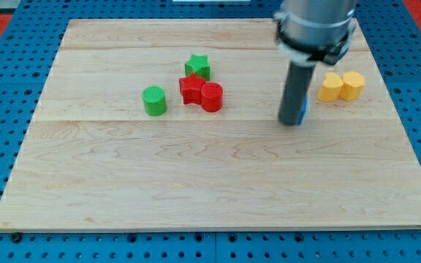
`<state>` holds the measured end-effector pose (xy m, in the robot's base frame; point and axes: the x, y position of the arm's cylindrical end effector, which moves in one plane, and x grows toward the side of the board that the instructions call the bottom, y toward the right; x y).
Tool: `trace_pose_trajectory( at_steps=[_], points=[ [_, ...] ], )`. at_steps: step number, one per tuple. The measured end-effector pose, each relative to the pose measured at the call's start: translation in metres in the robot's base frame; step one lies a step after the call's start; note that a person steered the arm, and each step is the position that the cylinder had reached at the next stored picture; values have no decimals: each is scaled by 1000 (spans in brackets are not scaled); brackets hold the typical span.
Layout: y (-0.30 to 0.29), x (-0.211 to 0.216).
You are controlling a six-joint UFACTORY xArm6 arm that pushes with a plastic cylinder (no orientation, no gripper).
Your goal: Slightly push the yellow heart into the yellow hexagon
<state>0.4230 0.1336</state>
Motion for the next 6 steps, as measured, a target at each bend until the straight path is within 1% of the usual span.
trace_pose_trajectory(
  at_steps=[1, 2, 3, 4, 5, 6],
  points=[
    [8, -64],
    [10, -27],
    [65, -12],
    [39, -59],
    [19, -95],
    [10, -116]
  ],
)
